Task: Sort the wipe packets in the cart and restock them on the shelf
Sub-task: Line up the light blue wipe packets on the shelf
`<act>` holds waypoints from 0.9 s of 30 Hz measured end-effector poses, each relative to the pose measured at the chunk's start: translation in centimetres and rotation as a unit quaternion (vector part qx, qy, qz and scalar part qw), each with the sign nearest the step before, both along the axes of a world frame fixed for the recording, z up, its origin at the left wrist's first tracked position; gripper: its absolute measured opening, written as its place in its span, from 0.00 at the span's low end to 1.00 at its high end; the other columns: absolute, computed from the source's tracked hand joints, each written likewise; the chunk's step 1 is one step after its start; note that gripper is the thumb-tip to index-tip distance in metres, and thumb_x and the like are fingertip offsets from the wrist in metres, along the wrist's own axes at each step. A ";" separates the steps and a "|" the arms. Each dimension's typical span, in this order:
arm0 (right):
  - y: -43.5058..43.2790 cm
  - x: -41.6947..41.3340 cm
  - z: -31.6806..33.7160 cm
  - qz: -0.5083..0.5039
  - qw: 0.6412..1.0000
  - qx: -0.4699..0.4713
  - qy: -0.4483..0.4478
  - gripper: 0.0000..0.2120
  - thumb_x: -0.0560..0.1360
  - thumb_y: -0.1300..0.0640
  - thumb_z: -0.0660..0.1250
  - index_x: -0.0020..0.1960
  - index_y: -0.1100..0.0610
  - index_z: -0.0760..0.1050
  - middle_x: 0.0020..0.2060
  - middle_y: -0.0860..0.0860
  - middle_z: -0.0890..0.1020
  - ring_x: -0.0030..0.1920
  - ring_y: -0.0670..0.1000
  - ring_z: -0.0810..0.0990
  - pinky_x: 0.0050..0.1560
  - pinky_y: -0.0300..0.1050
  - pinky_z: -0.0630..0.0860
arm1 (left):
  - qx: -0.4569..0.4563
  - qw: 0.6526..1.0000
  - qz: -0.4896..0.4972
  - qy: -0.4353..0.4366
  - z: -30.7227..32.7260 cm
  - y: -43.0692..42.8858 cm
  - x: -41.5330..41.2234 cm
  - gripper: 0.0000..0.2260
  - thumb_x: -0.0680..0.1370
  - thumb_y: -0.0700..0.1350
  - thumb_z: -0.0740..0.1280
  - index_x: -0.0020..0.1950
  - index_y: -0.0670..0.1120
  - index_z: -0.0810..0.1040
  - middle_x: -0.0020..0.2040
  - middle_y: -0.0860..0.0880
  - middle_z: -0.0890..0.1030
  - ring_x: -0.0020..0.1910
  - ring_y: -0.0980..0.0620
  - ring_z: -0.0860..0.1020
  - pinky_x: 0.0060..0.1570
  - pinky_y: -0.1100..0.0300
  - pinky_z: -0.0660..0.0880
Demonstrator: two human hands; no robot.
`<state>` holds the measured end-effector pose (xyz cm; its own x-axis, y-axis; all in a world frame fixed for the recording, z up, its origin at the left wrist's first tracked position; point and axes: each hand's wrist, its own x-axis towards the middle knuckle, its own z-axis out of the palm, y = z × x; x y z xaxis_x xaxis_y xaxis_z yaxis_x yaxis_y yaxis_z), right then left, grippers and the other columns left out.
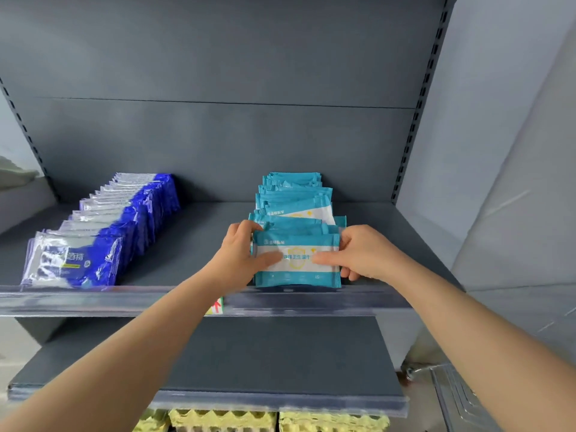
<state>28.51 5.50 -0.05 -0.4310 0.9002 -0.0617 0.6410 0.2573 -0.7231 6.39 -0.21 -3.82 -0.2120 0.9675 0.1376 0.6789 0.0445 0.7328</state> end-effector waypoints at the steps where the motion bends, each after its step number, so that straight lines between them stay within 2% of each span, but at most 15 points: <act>1: 0.2 0.0 0.3 -0.030 0.999 0.021 0.006 0.16 0.69 0.41 0.72 0.45 0.53 0.77 0.37 0.47 0.82 0.31 0.43 0.79 0.28 0.37 0.75 | -0.001 1.000 0.006 0.007 -0.2 0.3 -0.3 0.25 0.73 0.56 0.71 0.64 0.52 0.64 0.63 0.53 0.64 0.62 0.51 0.69 0.56 0.55 0.77; 3: 1.2 -0.2 0.7 -0.093 0.991 0.097 0.014 0.21 0.72 0.37 0.66 0.53 0.54 0.75 0.47 0.48 0.81 0.43 0.47 0.80 0.42 0.44 0.79 | 0.013 1.000 0.007 0.005 -0.2 0.5 -0.4 0.29 0.70 0.55 0.74 0.65 0.52 0.63 0.64 0.52 0.62 0.64 0.49 0.67 0.63 0.48 0.73; 5: 2.3 -0.7 1.0 -0.089 0.982 0.164 0.011 0.20 0.77 0.42 0.62 0.65 0.50 0.69 0.58 0.49 0.76 0.51 0.48 0.77 0.48 0.44 0.75 | 0.033 0.999 -0.014 -0.009 -0.1 0.4 0.0 0.39 0.67 0.55 0.76 0.71 0.52 0.58 0.68 0.52 0.59 0.67 0.50 0.65 0.68 0.50 0.67; 8: 3.6 -1.9 1.5 -0.013 0.983 0.185 -0.001 0.21 0.81 0.54 0.58 0.73 0.49 0.63 0.66 0.49 0.71 0.52 0.46 0.74 0.47 0.36 0.69 | 0.022 0.999 -0.034 0.000 0.0 0.7 0.8 0.55 0.61 0.60 0.78 0.77 0.52 0.48 0.73 0.56 0.51 0.71 0.54 0.60 0.71 0.54 0.64; 10: 4.2 -2.6 1.8 0.023 0.980 0.197 -0.028 0.20 0.81 0.58 0.57 0.73 0.50 0.66 0.68 0.48 0.70 0.52 0.43 0.72 0.50 0.32 0.67 | 0.009 0.999 -0.034 0.003 -0.3 1.1 0.8 0.60 0.57 0.64 0.78 0.77 0.54 0.43 0.74 0.58 0.48 0.73 0.52 0.58 0.71 0.50 0.65; 12: 5.0 -2.7 1.5 0.025 0.976 0.209 -0.048 0.17 0.80 0.61 0.58 0.68 0.52 0.73 0.65 0.49 0.74 0.45 0.39 0.74 0.47 0.28 0.66 | 0.004 0.999 -0.032 0.000 -0.4 1.2 0.7 0.63 0.54 0.66 0.78 0.77 0.56 0.42 0.74 0.59 0.46 0.74 0.50 0.56 0.71 0.48 0.64; 13: 5.4 -2.5 1.3 0.018 0.978 0.201 -0.055 0.16 0.80 0.62 0.60 0.64 0.53 0.76 0.63 0.49 0.77 0.44 0.39 0.75 0.46 0.28 0.67 | 0.005 1.000 -0.029 0.001 -0.4 1.3 0.7 0.63 0.54 0.66 0.78 0.77 0.56 0.42 0.74 0.59 0.46 0.74 0.50 0.56 0.71 0.48 0.64; 14: 5.7 -2.2 1.1 0.015 0.980 0.186 -0.065 0.14 0.79 0.63 0.61 0.61 0.54 0.79 0.62 0.48 0.78 0.47 0.41 0.77 0.49 0.30 0.69 | 0.007 1.000 -0.027 0.006 -0.4 1.2 0.7 0.63 0.54 0.64 0.79 0.77 0.55 0.43 0.73 0.58 0.47 0.74 0.51 0.56 0.72 0.49 0.63; 16: 6.1 -1.5 0.5 0.031 0.983 0.156 -0.088 0.14 0.78 0.64 0.63 0.58 0.53 0.81 0.61 0.48 0.79 0.54 0.48 0.80 0.55 0.39 0.75 | 0.007 0.999 -0.026 0.018 0.0 1.0 0.8 0.60 0.55 0.62 0.80 0.77 0.54 0.46 0.69 0.57 0.52 0.71 0.52 0.60 0.70 0.52 0.65; 17: 6.2 -1.3 0.2 0.045 0.983 0.148 -0.094 0.15 0.78 0.65 0.61 0.58 0.52 0.80 0.62 0.46 0.79 0.51 0.49 0.81 0.53 0.42 0.77 | 0.001 0.999 -0.027 0.022 0.2 0.9 0.8 0.59 0.56 0.61 0.80 0.77 0.53 0.49 0.67 0.57 0.53 0.70 0.53 0.61 0.69 0.54 0.66; 19: 5.8 -1.0 0.4 0.062 0.985 0.144 -0.074 0.18 0.80 0.65 0.56 0.63 0.51 0.78 0.62 0.41 0.76 0.46 0.49 0.81 0.45 0.39 0.77 | -0.010 0.999 -0.032 0.012 0.6 0.7 1.0 0.57 0.57 0.59 0.81 0.77 0.53 0.50 0.67 0.57 0.53 0.68 0.56 0.62 0.68 0.60 0.65; 21: 5.4 -0.7 0.6 0.028 0.988 0.149 -0.019 0.19 0.81 0.63 0.54 0.69 0.51 0.72 0.66 0.45 0.74 0.54 0.49 0.78 0.50 0.36 0.74 | -0.007 0.999 -0.034 -0.023 0.8 0.6 1.0 0.59 0.58 0.55 0.82 0.77 0.54 0.45 0.68 0.58 0.51 0.66 0.57 0.61 0.67 0.62 0.62; 23: 5.1 -0.2 0.6 -0.026 0.992 0.127 0.001 0.21 0.82 0.56 0.53 0.74 0.53 0.63 0.72 0.49 0.67 0.67 0.50 0.70 0.62 0.39 0.68 | -0.021 0.997 -0.024 -0.069 0.9 0.7 0.8 0.64 0.56 0.55 0.82 0.77 0.55 0.39 0.73 0.56 0.52 0.70 0.55 0.62 0.70 0.56 0.63; 25: 4.3 -0.1 0.3 -0.031 0.999 0.029 0.023 0.24 0.82 0.49 0.53 0.75 0.56 0.60 0.72 0.49 0.66 0.72 0.52 0.65 0.72 0.49 0.61 | -0.045 0.991 -0.021 -0.122 0.9 0.7 0.7 0.67 0.55 0.55 0.82 0.76 0.53 0.35 0.71 0.55 0.65 0.66 0.53 0.71 0.64 0.53 0.72; 27: 3.5 -0.7 -0.3 0.003 0.992 -0.070 0.103 0.21 0.81 0.46 0.53 0.69 0.56 0.67 0.62 0.42 0.76 0.65 0.49 0.73 0.72 0.53 0.63 | -0.043 0.988 -0.031 -0.147 0.9 0.7 1.1 0.59 0.58 0.52 0.82 0.76 0.51 0.43 0.59 0.60 0.75 0.55 0.57 0.78 0.52 0.59 0.78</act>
<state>27.81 8.97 -0.34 -0.4519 0.8869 -0.0959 0.4752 0.1483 -0.8673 7.46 0.47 -2.92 -0.1712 0.9852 -0.0036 0.4401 0.0798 0.8944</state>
